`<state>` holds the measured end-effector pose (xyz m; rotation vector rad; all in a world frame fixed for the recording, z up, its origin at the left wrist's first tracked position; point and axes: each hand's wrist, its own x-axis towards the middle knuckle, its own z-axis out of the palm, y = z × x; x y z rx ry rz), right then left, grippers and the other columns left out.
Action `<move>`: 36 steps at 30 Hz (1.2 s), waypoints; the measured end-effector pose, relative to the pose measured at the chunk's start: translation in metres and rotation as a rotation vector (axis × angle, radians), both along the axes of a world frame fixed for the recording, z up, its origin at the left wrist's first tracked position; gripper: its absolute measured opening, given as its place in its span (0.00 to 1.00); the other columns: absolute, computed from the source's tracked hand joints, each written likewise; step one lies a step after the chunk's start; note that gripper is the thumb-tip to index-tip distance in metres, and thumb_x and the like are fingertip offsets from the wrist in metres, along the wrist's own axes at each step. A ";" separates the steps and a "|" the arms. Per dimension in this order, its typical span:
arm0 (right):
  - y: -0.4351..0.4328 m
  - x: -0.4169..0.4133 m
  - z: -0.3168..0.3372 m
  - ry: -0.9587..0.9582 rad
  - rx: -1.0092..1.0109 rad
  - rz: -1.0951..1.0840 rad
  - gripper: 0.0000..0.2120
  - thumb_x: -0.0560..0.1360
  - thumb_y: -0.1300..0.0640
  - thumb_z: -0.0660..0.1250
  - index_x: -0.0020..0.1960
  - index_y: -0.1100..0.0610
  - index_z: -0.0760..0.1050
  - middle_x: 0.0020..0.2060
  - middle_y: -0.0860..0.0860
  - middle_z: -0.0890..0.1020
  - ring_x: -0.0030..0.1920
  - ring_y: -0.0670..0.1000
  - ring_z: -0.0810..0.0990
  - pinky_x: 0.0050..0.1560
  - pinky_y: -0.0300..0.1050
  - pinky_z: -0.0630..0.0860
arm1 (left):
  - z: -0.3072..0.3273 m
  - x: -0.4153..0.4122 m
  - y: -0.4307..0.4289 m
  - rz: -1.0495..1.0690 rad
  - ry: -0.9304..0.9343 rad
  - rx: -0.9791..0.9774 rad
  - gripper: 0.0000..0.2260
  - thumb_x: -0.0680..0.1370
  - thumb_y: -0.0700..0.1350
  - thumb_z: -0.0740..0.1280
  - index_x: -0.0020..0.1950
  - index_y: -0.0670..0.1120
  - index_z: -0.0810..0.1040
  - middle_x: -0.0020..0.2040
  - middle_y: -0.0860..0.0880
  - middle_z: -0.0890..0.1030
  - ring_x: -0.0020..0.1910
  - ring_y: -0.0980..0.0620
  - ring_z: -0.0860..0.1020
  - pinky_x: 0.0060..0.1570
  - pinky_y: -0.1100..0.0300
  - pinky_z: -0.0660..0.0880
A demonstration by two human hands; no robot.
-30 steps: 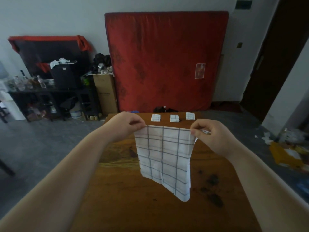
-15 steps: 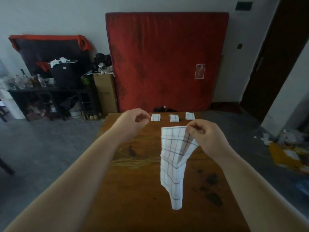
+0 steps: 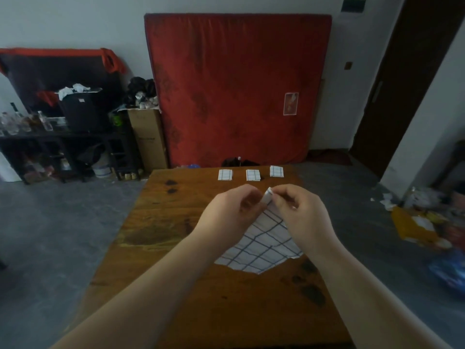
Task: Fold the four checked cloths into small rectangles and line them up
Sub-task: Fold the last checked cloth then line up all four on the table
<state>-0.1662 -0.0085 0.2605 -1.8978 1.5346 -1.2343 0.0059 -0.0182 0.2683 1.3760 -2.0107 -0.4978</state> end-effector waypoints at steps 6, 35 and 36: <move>0.005 -0.006 -0.006 0.129 -0.118 -0.050 0.05 0.80 0.53 0.68 0.54 0.44 0.79 0.48 0.37 0.79 0.53 0.36 0.77 0.50 0.23 0.71 | -0.004 -0.007 0.002 0.024 0.035 -0.071 0.04 0.81 0.53 0.68 0.51 0.56 0.81 0.41 0.58 0.82 0.40 0.61 0.80 0.44 0.56 0.82; 0.002 -0.023 0.020 0.054 0.000 0.013 0.06 0.81 0.53 0.67 0.52 0.41 0.79 0.44 0.38 0.82 0.50 0.31 0.77 0.44 0.23 0.72 | 0.025 -0.014 -0.005 0.025 0.460 0.018 0.04 0.79 0.46 0.71 0.47 0.54 0.84 0.40 0.58 0.85 0.41 0.63 0.81 0.37 0.72 0.76; 0.002 -0.023 0.021 0.072 0.003 0.007 0.07 0.81 0.53 0.67 0.51 0.40 0.78 0.44 0.37 0.82 0.50 0.30 0.76 0.43 0.24 0.72 | 0.025 -0.014 -0.005 0.033 0.458 0.020 0.04 0.79 0.46 0.71 0.47 0.54 0.84 0.41 0.58 0.85 0.42 0.63 0.81 0.37 0.72 0.76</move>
